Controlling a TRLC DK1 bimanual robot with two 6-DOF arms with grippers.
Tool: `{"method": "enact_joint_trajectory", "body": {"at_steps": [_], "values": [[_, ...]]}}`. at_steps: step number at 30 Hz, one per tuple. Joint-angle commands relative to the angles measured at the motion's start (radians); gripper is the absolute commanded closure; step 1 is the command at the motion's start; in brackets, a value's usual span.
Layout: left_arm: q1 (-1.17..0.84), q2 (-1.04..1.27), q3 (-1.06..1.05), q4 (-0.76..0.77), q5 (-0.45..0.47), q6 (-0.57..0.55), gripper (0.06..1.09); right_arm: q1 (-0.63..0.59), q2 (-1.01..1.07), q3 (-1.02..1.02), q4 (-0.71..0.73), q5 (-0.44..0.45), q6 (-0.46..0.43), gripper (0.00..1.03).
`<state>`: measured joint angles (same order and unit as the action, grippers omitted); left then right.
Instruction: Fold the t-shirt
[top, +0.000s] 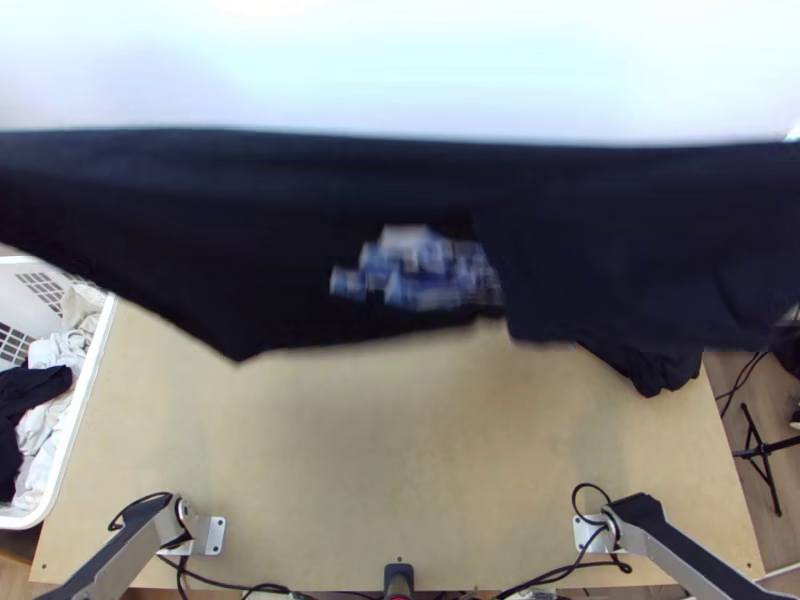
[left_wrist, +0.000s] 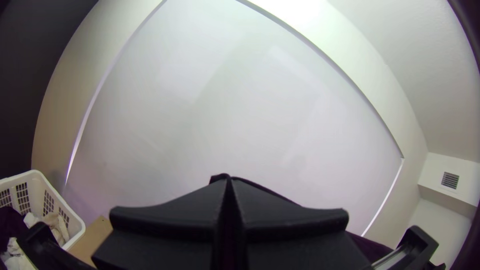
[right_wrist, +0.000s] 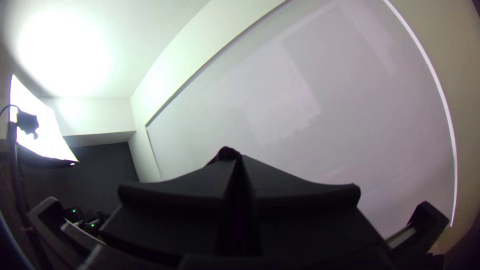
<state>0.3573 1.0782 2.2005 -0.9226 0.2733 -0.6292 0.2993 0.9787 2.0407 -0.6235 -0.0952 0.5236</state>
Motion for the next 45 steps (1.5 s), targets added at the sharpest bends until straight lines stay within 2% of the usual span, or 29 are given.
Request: {"method": "enact_joint_trajectory", "body": {"at_steps": [1, 8, 11, 14, 17, 21, 23, 25, 32, 35, 38, 45], "values": [[-0.003, -0.044, -0.018, -0.039, 0.003, 0.011, 1.05, 0.037, -0.087, -0.016, -0.058, -0.009, -0.030, 1.00], [0.000, -0.037, -0.019, -0.042, 0.001, 0.022, 1.05, 0.049, -0.074, 0.003, -0.058, -0.009, -0.066, 1.00], [0.000, -0.044, -0.078, -0.099, 0.003, 0.042, 1.05, 0.054, -0.069, -0.060, -0.110, -0.011, -0.063, 1.00], [-0.004, -0.109, -0.328, -0.093, 0.007, 0.089, 1.05, 0.054, -0.106, -0.287, -0.127, -0.011, -0.025, 1.00], [-0.009, -0.179, -0.631, -0.039, 0.029, 0.120, 1.05, 0.037, -0.141, -0.588, -0.084, -0.011, 0.004, 1.00], [-0.029, -0.224, -1.032, 0.107, 0.041, 0.195, 1.05, 0.027, -0.160, -0.958, 0.162, -0.012, 0.039, 1.00], [-0.044, -0.215, -1.164, 0.185, 0.046, 0.223, 1.05, 0.026, -0.141, -1.080, 0.300, -0.012, 0.053, 1.00], [-0.084, -0.196, -1.268, 0.295, 0.003, 0.227, 1.05, 0.023, -0.097, -1.143, 0.396, -0.012, 0.061, 1.00], [-0.164, -0.086, -1.375, 0.490, -0.056, 0.220, 1.05, -0.019, 0.069, -1.162, 0.538, -0.006, 0.079, 1.00], [-0.169, 0.000, -1.377, 0.591, -0.082, 0.210, 1.05, -0.035, 0.156, -1.128, 0.550, 0.025, 0.079, 1.00], [-0.167, 0.137, -1.328, 0.627, -0.082, 0.204, 1.05, -0.057, 0.252, -1.083, 0.547, 0.041, 0.085, 1.00], [-0.173, 0.447, -1.147, 0.631, -0.095, 0.180, 1.05, -0.081, 0.508, -0.884, 0.335, 0.061, 0.090, 1.00]]}}
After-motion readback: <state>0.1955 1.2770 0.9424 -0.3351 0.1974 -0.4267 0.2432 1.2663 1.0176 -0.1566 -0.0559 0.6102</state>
